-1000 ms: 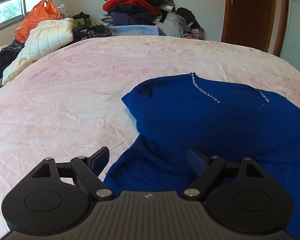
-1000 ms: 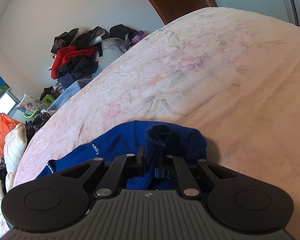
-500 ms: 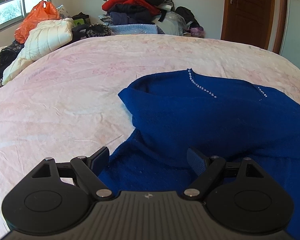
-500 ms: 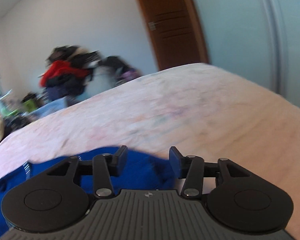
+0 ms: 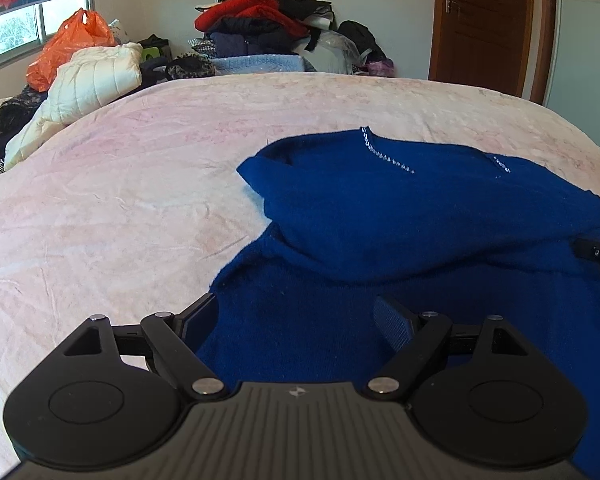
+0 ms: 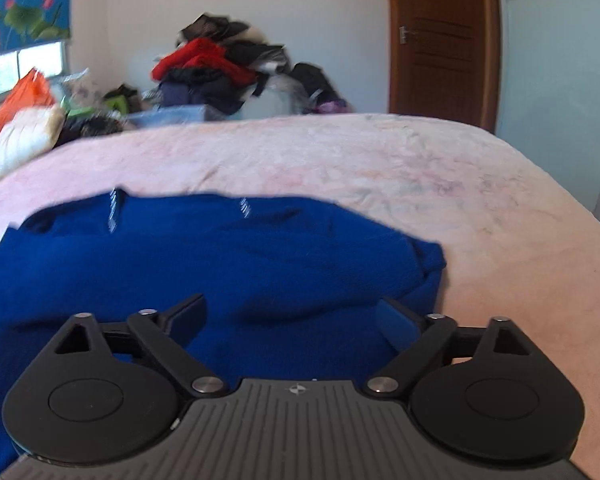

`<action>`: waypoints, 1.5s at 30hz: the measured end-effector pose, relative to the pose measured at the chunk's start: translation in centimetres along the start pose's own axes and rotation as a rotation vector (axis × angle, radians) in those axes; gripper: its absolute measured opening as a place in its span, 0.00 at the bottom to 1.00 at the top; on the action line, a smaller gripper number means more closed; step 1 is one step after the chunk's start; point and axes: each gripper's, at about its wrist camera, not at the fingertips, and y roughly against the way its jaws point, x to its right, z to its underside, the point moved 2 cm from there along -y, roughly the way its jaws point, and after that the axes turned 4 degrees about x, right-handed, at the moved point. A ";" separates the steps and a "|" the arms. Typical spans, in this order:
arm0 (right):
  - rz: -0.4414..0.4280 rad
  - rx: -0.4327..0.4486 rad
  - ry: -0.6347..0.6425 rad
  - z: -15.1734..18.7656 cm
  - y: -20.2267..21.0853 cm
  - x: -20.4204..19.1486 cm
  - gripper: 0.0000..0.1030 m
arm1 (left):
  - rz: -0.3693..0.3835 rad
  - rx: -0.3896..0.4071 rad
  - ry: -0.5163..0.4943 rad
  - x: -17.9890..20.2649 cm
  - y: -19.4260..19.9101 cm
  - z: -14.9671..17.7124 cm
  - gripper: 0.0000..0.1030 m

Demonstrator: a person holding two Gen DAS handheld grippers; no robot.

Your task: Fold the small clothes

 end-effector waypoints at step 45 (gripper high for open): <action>-0.619 -0.181 -0.319 7.0 9.8 2.4 0.11 | 0.481 -0.068 -0.033 -5.5 2.5 4.9 0.17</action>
